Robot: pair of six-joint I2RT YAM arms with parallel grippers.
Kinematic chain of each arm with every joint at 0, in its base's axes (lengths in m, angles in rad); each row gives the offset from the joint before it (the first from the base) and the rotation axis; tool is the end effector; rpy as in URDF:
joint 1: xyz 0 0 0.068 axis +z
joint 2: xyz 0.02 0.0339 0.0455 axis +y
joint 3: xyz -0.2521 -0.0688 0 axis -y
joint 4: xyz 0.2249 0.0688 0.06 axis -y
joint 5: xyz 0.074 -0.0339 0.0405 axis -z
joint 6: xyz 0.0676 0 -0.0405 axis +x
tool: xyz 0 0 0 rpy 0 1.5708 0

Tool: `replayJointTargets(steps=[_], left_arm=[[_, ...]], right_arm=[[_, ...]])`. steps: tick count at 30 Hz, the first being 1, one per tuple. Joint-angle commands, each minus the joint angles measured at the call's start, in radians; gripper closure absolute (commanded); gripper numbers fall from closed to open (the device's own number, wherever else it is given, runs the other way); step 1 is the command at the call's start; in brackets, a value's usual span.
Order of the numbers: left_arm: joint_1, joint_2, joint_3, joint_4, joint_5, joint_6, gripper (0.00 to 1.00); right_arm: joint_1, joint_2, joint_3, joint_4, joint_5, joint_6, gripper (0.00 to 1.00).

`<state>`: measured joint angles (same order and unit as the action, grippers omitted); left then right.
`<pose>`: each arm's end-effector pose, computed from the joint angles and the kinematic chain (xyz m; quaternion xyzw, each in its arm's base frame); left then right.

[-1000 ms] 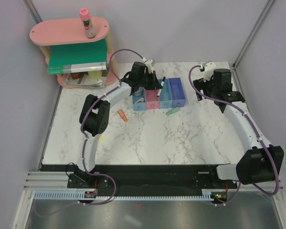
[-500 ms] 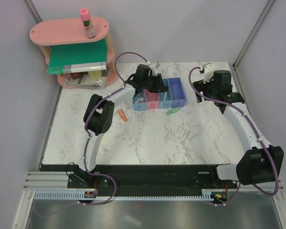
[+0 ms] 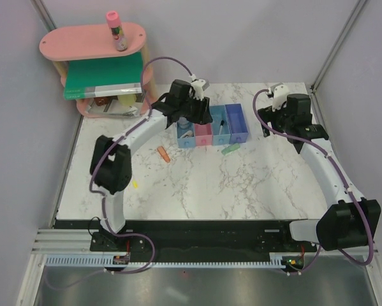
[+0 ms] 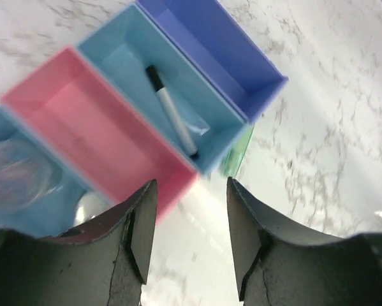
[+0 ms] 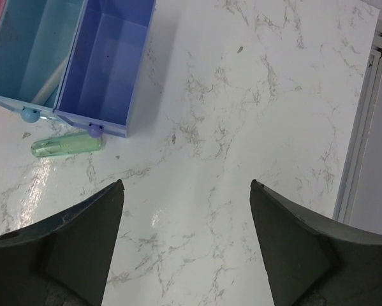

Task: Sort the stationery into containers
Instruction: Place the pen in the storage box, then pick up the pen from the center of the board.

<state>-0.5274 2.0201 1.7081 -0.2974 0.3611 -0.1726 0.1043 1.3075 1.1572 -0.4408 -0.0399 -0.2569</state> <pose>0.3980 -0.2594 0.2501 0.2357 0.8439 -0.3055 0.3727 0.3013 0.0343 0.3037 -0.1677 0.8662 -0.0183 0.4704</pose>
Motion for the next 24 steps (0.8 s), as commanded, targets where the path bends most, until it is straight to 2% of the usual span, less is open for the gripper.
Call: replayJointTargets(steps=[1,2,5,7,9,14,19,24], left_arm=[[0.029,-0.355,-0.163,-0.155,-0.254,0.333,0.45],[0.033,-0.391,-0.227,-0.214,-0.307,0.387,0.41],[0.066,-0.51,-0.345,-0.334,-0.488,0.412,0.25],[0.113,-0.561,-0.401,-0.402,-0.536,0.38,0.24],[0.148,-0.577,-0.487,-0.471,-0.541,0.357,0.23],[0.293,-0.583,-0.649,-0.502,-0.519,0.303,0.17],[0.366,-0.557,-0.714,-0.536,-0.472,0.257,0.14],[0.392,-0.528,-0.702,-0.552,-0.443,0.266,0.14]], right_arm=[[-0.005,-0.045,0.012,0.01,-0.041,0.005,0.13],[-0.005,-0.047,0.015,0.01,-0.054,0.005,0.13],[-0.003,-0.05,0.027,0.007,-0.074,0.005,0.13],[-0.002,-0.05,0.036,0.004,-0.081,0.001,0.13],[-0.003,-0.054,0.038,-0.001,-0.09,-0.01,0.13],[-0.002,-0.086,0.018,-0.006,-0.095,-0.041,0.13],[-0.002,-0.126,-0.019,-0.012,-0.094,-0.071,0.12],[-0.002,-0.152,-0.031,-0.015,-0.091,-0.091,0.12]])
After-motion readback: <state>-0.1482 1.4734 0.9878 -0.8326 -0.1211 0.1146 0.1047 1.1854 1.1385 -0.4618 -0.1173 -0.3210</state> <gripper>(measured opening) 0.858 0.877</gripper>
